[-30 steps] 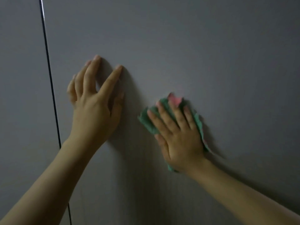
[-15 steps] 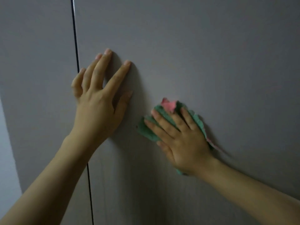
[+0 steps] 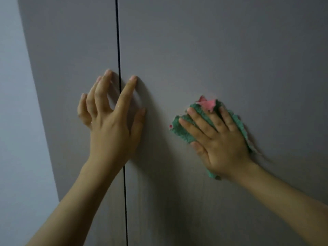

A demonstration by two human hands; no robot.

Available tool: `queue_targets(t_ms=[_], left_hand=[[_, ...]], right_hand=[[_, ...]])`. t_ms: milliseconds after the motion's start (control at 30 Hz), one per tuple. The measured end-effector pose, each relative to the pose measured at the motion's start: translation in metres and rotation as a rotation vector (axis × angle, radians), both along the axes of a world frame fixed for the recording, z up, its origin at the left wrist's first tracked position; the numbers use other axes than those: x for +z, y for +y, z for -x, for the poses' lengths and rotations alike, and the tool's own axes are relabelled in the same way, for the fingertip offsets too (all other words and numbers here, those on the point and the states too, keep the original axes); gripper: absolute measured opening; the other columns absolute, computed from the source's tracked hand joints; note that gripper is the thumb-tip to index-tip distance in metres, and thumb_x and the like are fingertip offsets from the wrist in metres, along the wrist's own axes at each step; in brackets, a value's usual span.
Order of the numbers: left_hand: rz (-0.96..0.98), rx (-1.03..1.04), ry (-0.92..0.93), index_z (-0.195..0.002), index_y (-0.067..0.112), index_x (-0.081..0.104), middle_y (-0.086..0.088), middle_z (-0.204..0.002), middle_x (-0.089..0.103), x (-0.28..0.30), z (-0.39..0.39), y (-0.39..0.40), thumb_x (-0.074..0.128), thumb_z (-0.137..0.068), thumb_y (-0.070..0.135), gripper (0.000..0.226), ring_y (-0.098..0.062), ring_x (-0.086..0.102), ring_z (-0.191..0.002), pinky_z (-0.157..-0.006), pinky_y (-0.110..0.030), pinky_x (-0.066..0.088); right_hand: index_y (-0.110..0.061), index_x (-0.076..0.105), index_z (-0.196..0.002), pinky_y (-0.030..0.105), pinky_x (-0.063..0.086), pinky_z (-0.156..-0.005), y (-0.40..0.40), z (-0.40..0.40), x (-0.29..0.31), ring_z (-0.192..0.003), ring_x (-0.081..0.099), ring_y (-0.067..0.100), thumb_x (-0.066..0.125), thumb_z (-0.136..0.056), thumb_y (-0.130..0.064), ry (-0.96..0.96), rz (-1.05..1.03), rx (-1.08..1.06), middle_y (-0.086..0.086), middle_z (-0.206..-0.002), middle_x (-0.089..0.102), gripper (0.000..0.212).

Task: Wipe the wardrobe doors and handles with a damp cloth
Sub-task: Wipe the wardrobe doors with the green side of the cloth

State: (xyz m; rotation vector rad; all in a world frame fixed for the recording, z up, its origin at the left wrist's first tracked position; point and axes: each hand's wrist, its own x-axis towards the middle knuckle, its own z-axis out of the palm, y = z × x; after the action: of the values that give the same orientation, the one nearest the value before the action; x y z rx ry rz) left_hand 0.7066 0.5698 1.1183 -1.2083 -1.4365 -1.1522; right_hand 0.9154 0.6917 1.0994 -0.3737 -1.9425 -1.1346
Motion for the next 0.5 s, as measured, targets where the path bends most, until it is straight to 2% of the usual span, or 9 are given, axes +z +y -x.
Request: queue_targets(t_ms=[67, 167, 200, 233, 300, 367, 400, 433, 500], left_hand=[[0.016, -0.013, 0.005, -0.144, 0.023, 0.043, -0.018, -0.153, 0.025, -0.002, 0.002, -0.003, 0.05, -0.094, 0.04, 0.054, -0.026, 0.013, -0.14, -0.112, -0.055, 0.014], [0.044, -0.042, -0.007, -0.146, 0.026, 0.039, -0.015, -0.156, 0.022, -0.001, 0.004, -0.005, 0.046, -0.094, 0.04, 0.055, -0.026, 0.011, -0.143, -0.114, -0.051, 0.011], [0.05, -0.047, -0.003, -0.146, 0.026, 0.039, -0.015, -0.156, 0.022, -0.001, 0.005, -0.005, 0.046, -0.094, 0.039, 0.055, -0.026, 0.011, -0.143, -0.114, -0.05, 0.01], [0.049, -0.047, 0.008, -0.147, 0.024, 0.038, -0.015, -0.156, 0.023, -0.002, 0.006, -0.006, 0.045, -0.094, 0.037, 0.054, -0.027, 0.012, -0.143, -0.114, -0.05, 0.011], [0.047, -0.042, 0.041, -0.146, 0.022, 0.039, -0.016, -0.155, 0.025, -0.003, 0.009, -0.007, 0.045, -0.096, 0.034, 0.052, -0.028, 0.015, -0.143, -0.114, -0.048, 0.012], [0.055, -0.034, 0.046, -0.146, 0.02, 0.04, -0.017, -0.154, 0.026, -0.004, 0.012, -0.011, 0.045, -0.097, 0.033, 0.051, -0.029, 0.016, -0.143, -0.114, -0.049, 0.013], [0.055, -0.025, 0.031, -0.145, 0.02, 0.041, -0.017, -0.154, 0.025, -0.006, 0.014, -0.014, 0.046, -0.096, 0.033, 0.051, -0.03, 0.016, -0.142, -0.114, -0.049, 0.013], [0.051, -0.011, 0.011, -0.145, 0.021, 0.041, -0.017, -0.154, 0.023, -0.009, 0.016, -0.017, 0.046, -0.096, 0.033, 0.051, -0.03, 0.016, -0.141, -0.114, -0.051, 0.013], [0.047, 0.014, -0.023, -0.145, 0.022, 0.041, -0.018, -0.153, 0.021, -0.017, 0.02, -0.022, 0.046, -0.094, 0.034, 0.053, -0.03, 0.016, -0.138, -0.112, -0.053, 0.014]], right_hand=[[-0.02, 0.028, -0.147, 0.046, 0.013, -0.117, 0.001, 0.002, 0.006, -0.139, 0.028, 0.028, 0.03, -0.1, -0.035, 0.127, 0.038, -0.004, 0.0, -0.154, 0.026, 0.05], [-0.015, 0.029, -0.148, 0.048, 0.013, -0.117, -0.012, 0.031, 0.02, -0.141, 0.025, 0.033, 0.027, -0.101, -0.034, 0.48, 0.132, -0.035, 0.007, -0.153, 0.028, 0.051], [-0.014, 0.028, -0.148, 0.049, 0.013, -0.117, -0.018, 0.044, 0.018, -0.142, 0.024, 0.033, 0.026, -0.101, -0.034, 0.539, 0.153, -0.038, 0.007, -0.153, 0.026, 0.051], [-0.014, 0.027, -0.148, 0.049, 0.012, -0.117, -0.023, 0.055, 0.01, -0.142, 0.023, 0.033, 0.027, -0.101, -0.034, 0.525, 0.153, -0.024, 0.005, -0.153, 0.024, 0.051], [-0.016, 0.028, -0.147, 0.049, 0.011, -0.118, -0.026, 0.063, -0.013, -0.141, 0.024, 0.031, 0.03, -0.1, -0.035, 0.347, 0.127, 0.02, 0.002, -0.153, 0.023, 0.051], [-0.02, 0.027, -0.148, 0.046, 0.01, -0.118, -0.021, 0.048, -0.03, -0.141, 0.025, 0.027, 0.031, -0.1, -0.035, 0.161, 0.088, 0.023, -0.001, -0.154, 0.023, 0.05], [-0.022, 0.025, -0.149, 0.045, 0.008, -0.119, -0.017, 0.036, -0.03, -0.141, 0.024, 0.025, 0.029, -0.1, -0.036, 0.128, 0.072, 0.01, -0.003, -0.154, 0.021, 0.051], [-0.023, 0.024, -0.15, 0.043, 0.006, -0.119, -0.011, 0.026, -0.028, -0.141, 0.022, 0.024, 0.028, -0.1, -0.036, 0.142, 0.068, -0.005, -0.005, -0.154, 0.019, 0.052], [-0.023, 0.023, -0.15, 0.043, 0.006, -0.119, -0.005, 0.016, -0.013, -0.142, 0.018, 0.028, 0.027, -0.101, -0.035, 0.306, 0.092, -0.044, -0.001, -0.153, 0.023, 0.051]])
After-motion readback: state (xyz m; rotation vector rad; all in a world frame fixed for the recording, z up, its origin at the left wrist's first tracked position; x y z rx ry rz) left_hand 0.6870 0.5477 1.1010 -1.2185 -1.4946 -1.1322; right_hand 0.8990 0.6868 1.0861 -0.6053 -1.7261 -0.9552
